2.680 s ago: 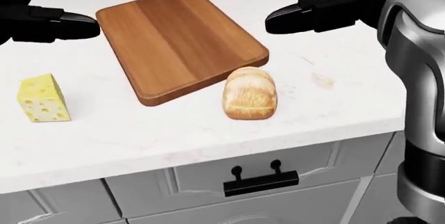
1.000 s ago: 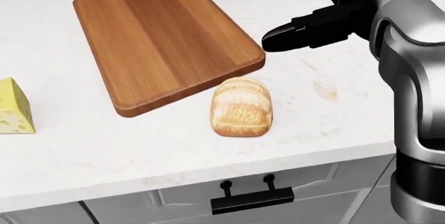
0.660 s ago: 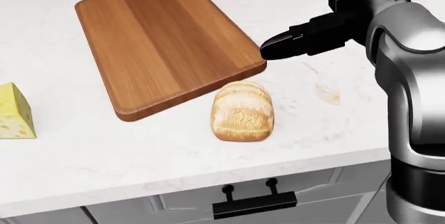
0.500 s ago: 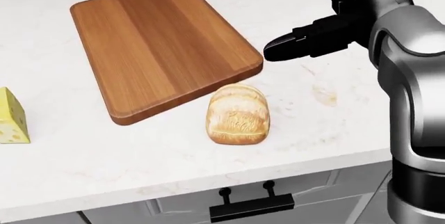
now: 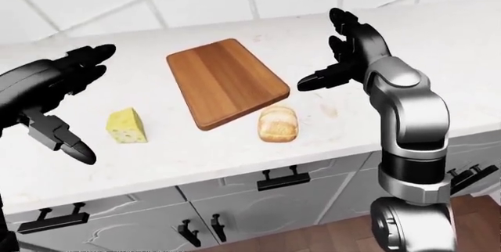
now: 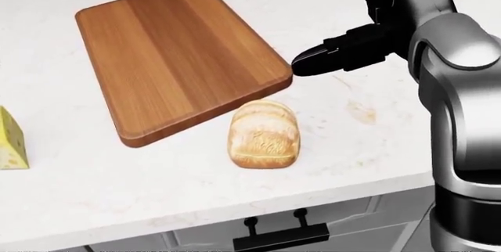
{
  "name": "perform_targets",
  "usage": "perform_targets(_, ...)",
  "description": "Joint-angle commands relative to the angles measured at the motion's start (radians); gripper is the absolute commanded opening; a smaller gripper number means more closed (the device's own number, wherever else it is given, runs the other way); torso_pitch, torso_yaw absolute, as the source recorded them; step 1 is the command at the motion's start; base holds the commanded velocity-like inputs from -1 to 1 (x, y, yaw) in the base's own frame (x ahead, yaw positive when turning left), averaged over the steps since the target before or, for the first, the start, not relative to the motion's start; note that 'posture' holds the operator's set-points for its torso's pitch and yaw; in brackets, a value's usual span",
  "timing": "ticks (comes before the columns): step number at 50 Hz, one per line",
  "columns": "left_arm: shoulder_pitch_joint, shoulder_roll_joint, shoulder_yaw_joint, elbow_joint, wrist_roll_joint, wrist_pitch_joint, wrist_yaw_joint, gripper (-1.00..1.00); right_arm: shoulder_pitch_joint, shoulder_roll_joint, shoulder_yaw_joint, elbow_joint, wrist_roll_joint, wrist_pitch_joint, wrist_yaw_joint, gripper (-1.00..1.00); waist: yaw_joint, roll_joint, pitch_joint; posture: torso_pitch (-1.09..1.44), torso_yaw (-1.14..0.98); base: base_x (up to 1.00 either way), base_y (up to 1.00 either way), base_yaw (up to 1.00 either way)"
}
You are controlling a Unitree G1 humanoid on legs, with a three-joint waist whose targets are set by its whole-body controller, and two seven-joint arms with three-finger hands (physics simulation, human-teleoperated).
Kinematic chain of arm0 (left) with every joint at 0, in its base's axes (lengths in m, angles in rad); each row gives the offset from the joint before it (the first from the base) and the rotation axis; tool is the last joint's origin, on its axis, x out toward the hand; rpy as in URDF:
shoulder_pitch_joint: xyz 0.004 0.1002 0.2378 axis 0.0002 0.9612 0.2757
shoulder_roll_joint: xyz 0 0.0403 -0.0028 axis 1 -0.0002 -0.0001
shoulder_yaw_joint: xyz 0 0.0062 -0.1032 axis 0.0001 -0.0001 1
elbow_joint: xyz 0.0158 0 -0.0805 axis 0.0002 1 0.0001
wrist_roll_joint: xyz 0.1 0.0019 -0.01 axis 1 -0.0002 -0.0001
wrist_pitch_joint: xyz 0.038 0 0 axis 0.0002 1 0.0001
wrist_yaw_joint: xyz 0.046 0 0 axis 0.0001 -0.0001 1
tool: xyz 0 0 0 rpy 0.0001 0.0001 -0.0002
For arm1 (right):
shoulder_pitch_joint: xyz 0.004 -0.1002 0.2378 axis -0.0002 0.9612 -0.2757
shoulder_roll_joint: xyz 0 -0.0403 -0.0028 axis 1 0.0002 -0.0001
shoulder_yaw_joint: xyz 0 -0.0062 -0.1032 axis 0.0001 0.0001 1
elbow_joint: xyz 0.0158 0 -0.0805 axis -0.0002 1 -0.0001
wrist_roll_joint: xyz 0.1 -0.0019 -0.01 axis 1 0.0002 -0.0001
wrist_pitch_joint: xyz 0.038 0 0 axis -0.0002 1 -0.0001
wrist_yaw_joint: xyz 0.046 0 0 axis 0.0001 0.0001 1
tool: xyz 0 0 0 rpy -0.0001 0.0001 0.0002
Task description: Place the bread and cheese on the cutting board.
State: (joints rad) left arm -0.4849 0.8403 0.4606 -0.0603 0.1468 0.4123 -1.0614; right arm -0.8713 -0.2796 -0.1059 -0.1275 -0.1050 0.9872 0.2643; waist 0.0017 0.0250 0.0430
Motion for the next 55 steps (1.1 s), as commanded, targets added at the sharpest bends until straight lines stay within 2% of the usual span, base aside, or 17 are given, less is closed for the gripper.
perform_targets(1,-0.022,0.018,0.028,-0.032,0.0,-0.005,0.011,1.0,-0.033,-0.006,-0.007,-0.03,-0.003,-0.029,-0.004,1.0,0.0,0.005,-0.025,0.0,0.0,0.0,0.0,0.0)
perform_targets(21,0.05,-0.043,0.054,-0.013,0.012,-0.057,0.037,1.0,0.006,0.023,0.007,-0.037,-0.028,-0.062,0.004,1.0,0.001,0.003,-0.028,0.0,0.0,0.0,0.0,0.0)
perform_targets(25,0.044,-0.071,0.043,0.02,0.021,-0.12,0.101,1.0,0.023,0.035,0.015,-0.048,-0.032,-0.064,-0.001,1.0,0.003,0.002,-0.028,0.0,0.0,0.0,0.0,0.0)
perform_targets(30,0.017,-0.059,0.025,0.068,0.03,-0.167,0.162,1.0,0.007,0.025,0.012,-0.055,-0.039,-0.042,0.014,1.0,0.002,0.002,-0.032,0.0,0.0,0.0,0.0,0.0)
perform_targets(31,0.011,-0.057,0.022,0.068,0.027,-0.143,0.16,1.0,0.005,0.025,0.01,-0.052,-0.039,-0.044,0.016,1.0,0.002,0.001,-0.032,0.0,0.0,0.0,0.0,0.0)
perform_targets(34,0.032,-0.063,0.005,0.066,0.06,-0.18,0.156,1.0,0.013,0.027,0.012,-0.059,-0.041,-0.043,0.017,1.0,0.001,0.002,-0.031,0.0,0.0,0.0,0.0,0.0)
perform_targets(42,0.015,-0.07,-0.003,0.048,0.087,-0.163,0.132,1.0,0.011,0.026,0.012,-0.056,-0.046,-0.046,0.021,1.0,0.002,0.002,-0.034,0.0,0.0,0.0,0.0,0.0)
perform_targets(55,0.04,-0.117,-0.012,0.057,0.101,-0.196,0.161,1.0,0.035,0.038,0.012,-0.052,-0.05,-0.066,0.018,1.0,0.002,0.002,-0.037,0.0,0.0,0.0,0.0,0.0)
